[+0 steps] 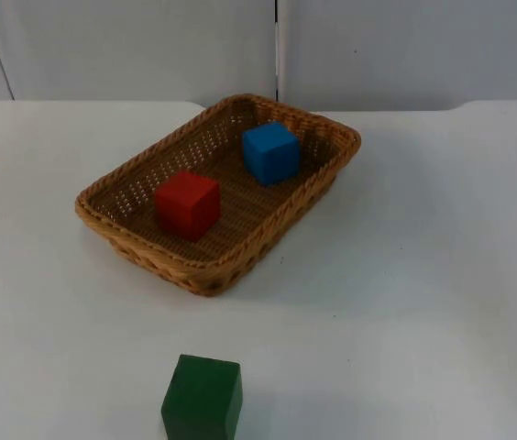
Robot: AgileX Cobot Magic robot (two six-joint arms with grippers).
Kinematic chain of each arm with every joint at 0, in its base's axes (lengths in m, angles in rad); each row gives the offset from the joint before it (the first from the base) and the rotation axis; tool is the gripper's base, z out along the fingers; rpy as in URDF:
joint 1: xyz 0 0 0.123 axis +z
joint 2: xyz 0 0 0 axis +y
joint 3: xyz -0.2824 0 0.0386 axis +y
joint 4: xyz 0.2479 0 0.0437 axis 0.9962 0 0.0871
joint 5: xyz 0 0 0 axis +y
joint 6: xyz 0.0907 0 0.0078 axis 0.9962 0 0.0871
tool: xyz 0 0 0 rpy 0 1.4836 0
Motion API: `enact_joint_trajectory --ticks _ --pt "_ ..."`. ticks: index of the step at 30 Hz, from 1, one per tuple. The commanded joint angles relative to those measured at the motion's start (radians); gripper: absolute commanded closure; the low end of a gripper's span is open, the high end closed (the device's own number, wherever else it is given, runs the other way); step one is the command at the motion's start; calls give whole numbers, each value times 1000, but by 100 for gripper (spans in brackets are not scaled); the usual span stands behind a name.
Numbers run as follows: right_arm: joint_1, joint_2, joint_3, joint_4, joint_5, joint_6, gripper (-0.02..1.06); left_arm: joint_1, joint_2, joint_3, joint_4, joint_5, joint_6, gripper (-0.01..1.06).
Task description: Pick up one cube with each hand and place exactly two cubes into the same basket, leaving the remaining cube outside.
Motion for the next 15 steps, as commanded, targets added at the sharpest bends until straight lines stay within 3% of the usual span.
enact_joint_trajectory --ticks 1,5,15 --pt "-1 -21 -9 11 24 -5 31 4 -19 -5 62 23 -60 20" --pt "-1 -38 18 38 40 -5 31 4 -42 -5 154 54 -149 20" --pt "-1 -193 336 58 -153 -5 31 4 -114 -5 207 137 -204 20"
